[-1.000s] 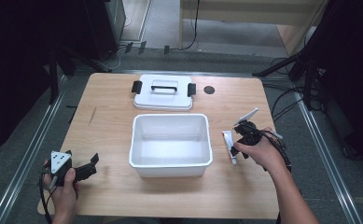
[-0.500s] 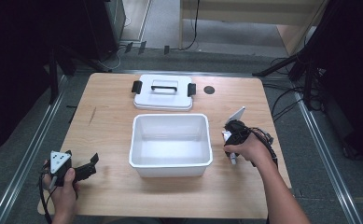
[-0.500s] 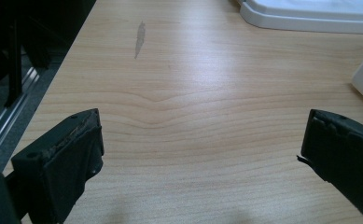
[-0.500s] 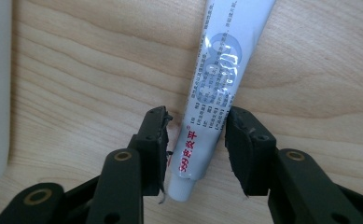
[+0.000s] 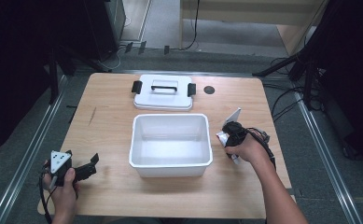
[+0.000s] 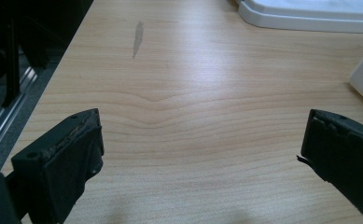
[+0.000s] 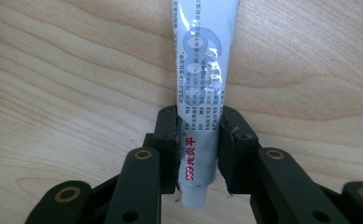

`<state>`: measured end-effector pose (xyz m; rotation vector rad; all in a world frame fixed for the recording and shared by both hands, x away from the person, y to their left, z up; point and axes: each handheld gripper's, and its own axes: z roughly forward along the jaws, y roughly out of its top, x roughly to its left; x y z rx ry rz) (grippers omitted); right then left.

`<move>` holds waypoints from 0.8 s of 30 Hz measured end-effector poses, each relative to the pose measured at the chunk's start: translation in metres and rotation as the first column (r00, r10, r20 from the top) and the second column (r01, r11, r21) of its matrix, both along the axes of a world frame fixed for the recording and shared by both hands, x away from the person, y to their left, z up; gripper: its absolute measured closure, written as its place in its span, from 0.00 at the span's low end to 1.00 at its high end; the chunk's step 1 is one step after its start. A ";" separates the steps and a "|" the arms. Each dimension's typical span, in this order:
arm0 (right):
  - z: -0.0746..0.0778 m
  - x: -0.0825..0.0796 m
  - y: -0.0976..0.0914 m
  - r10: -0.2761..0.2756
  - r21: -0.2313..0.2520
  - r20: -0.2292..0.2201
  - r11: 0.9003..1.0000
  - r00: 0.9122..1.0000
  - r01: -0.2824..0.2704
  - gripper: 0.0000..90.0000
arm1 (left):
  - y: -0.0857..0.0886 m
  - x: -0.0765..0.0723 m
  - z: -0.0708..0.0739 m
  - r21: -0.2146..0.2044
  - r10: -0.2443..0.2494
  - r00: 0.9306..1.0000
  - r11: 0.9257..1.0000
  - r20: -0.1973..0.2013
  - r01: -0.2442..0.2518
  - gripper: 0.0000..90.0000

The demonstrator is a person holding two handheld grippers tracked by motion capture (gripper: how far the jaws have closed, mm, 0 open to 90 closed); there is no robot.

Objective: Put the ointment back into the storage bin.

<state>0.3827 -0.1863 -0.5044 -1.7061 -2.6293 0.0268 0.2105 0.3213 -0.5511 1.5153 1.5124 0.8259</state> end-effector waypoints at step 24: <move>0.041 -0.001 -0.017 0.019 0.092 0.071 0.995 0.997 -0.025 0.80 | 0.003 0.000 0.000 -0.023 -0.008 1.000 1.000 0.003 0.008 0.00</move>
